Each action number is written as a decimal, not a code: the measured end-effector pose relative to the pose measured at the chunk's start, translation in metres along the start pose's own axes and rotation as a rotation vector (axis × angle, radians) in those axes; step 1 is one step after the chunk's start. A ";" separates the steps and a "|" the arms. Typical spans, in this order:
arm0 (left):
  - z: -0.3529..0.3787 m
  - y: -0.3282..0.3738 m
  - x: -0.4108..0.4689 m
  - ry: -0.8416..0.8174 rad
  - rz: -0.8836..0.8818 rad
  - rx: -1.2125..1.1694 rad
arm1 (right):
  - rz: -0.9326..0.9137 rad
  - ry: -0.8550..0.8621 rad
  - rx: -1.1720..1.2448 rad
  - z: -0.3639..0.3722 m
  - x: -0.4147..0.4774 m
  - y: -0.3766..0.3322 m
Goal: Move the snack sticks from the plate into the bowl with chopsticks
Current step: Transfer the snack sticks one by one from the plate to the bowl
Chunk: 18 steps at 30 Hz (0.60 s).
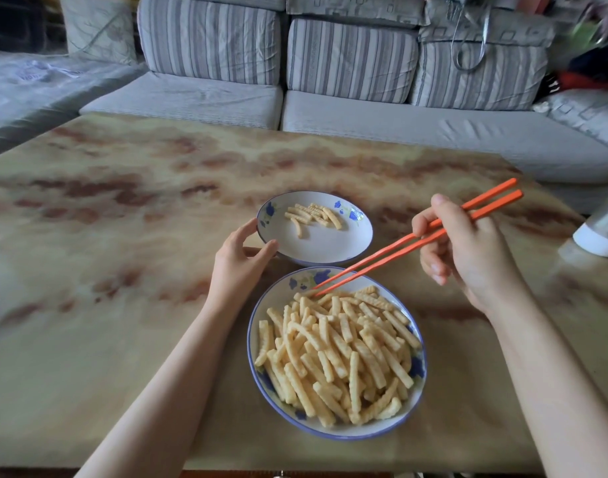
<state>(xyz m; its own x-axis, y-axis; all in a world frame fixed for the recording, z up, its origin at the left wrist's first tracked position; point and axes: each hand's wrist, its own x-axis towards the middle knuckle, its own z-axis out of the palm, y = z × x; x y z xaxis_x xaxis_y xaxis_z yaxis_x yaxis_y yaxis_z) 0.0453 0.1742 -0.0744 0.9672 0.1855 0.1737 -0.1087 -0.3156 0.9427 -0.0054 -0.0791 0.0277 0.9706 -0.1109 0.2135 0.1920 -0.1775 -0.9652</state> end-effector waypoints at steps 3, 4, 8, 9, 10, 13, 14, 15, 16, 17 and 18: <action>0.000 -0.001 0.000 -0.001 0.004 0.006 | -0.008 0.061 0.049 -0.001 0.000 0.002; 0.000 -0.001 0.000 -0.001 0.005 0.008 | -0.018 0.084 0.085 -0.003 0.000 0.003; 0.001 -0.002 0.001 -0.003 0.003 0.011 | -0.077 0.179 0.196 -0.005 0.006 0.000; 0.001 -0.002 0.001 -0.004 -0.002 0.003 | -0.091 0.208 0.223 -0.003 0.008 0.000; 0.001 -0.003 0.001 -0.005 -0.005 -0.002 | -0.105 0.238 0.253 0.001 0.011 0.000; 0.001 -0.003 0.001 -0.004 -0.007 -0.002 | -0.122 0.278 0.250 0.017 0.022 0.003; 0.001 -0.003 0.001 -0.004 -0.006 -0.002 | -0.123 0.268 0.208 0.024 0.026 0.006; 0.001 -0.003 0.001 -0.003 -0.005 -0.002 | -0.121 0.250 0.166 0.031 0.029 0.009; 0.001 -0.002 0.001 -0.003 -0.005 -0.003 | -0.115 0.233 0.128 0.037 0.033 0.013; 0.001 -0.002 0.001 -0.003 -0.006 -0.005 | -0.105 0.219 0.095 0.042 0.035 0.016; 0.001 -0.003 0.000 -0.004 -0.007 -0.010 | -0.097 0.207 0.069 0.047 0.037 0.019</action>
<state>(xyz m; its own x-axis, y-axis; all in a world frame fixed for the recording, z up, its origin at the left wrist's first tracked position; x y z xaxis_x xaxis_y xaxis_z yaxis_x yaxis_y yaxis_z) 0.0462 0.1739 -0.0771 0.9688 0.1844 0.1656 -0.1039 -0.3044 0.9468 0.0414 -0.0408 0.0107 0.8980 -0.2965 0.3250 0.2990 -0.1308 -0.9453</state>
